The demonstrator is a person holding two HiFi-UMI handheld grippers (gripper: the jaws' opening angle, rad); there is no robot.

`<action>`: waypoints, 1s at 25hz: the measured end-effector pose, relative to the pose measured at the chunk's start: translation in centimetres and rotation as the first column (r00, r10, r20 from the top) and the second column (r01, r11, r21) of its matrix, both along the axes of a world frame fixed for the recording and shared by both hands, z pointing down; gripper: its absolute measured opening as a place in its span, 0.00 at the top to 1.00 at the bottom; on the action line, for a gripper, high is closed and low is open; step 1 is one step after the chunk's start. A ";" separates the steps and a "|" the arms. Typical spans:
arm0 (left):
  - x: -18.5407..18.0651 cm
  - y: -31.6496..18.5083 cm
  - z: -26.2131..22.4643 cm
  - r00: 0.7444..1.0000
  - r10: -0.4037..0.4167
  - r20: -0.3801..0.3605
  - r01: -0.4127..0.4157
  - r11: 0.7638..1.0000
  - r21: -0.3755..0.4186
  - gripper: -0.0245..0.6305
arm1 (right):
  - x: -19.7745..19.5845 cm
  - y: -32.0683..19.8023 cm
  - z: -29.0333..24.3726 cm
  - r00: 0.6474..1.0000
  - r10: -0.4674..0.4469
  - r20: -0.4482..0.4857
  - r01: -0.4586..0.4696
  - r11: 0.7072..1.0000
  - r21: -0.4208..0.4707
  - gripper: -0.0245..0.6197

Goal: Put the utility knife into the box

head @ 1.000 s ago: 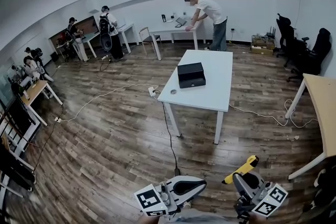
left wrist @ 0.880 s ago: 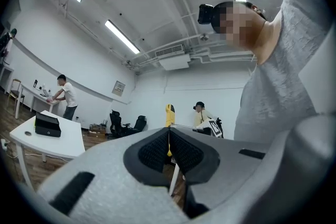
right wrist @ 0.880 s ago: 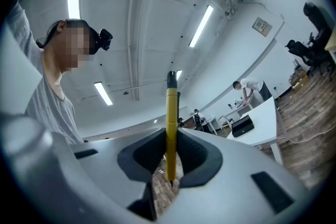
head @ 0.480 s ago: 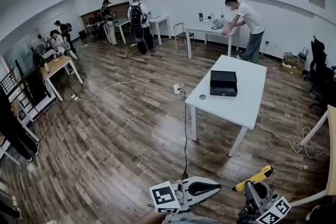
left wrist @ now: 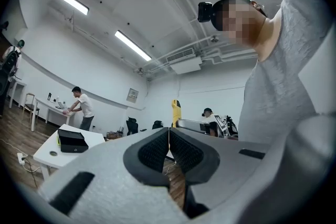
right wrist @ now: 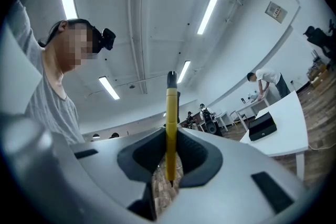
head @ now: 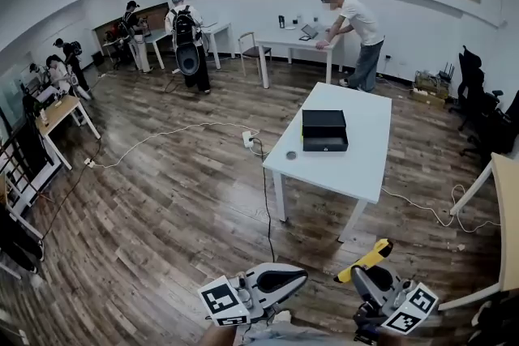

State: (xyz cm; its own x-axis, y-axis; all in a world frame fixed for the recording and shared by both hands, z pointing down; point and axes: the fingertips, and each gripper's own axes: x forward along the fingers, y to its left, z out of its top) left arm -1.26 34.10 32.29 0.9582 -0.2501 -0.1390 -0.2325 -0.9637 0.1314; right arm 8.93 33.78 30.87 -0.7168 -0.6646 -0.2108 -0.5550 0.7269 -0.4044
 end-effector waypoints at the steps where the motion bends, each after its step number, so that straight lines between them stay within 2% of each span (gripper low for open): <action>1: -0.5 -0.9 0.0 1.000 -0.009 0.000 0.009 1.000 0.001 0.93 | -0.2 -0.6 0.0 1.000 0.001 -0.004 -0.001 1.000 -0.002 0.85; 7: -3.7 -5.5 -0.3 0.998 -0.065 -0.010 0.065 0.998 0.014 0.93 | -1.4 -4.1 -0.2 0.999 0.029 -0.042 -0.028 0.999 0.020 0.85; 12: -4.9 -7.6 0.3 0.999 -0.052 -0.004 0.052 0.999 0.004 0.93 | -2.1 -5.8 -0.4 0.997 0.053 -0.055 -0.052 0.998 0.029 0.85; 21: -1.0 -8.1 1.9 0.995 0.087 0.044 -0.086 0.996 -0.024 0.93 | -0.3 -6.3 1.0 0.990 0.130 -0.054 -0.130 0.991 -0.007 0.85; 25: 0.1 -8.9 2.3 0.991 0.115 0.071 -0.112 0.993 -0.040 0.93 | 0.4 -7.6 1.1 0.990 0.130 -0.050 -0.131 0.991 -0.017 0.85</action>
State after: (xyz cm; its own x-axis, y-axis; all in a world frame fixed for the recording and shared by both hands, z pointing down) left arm -1.17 25.21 34.61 0.9879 -0.1426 -0.0606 -0.1320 -0.9794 0.1528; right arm 9.33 26.16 31.96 -0.6329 -0.7567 -0.1637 -0.6639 0.6392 -0.3882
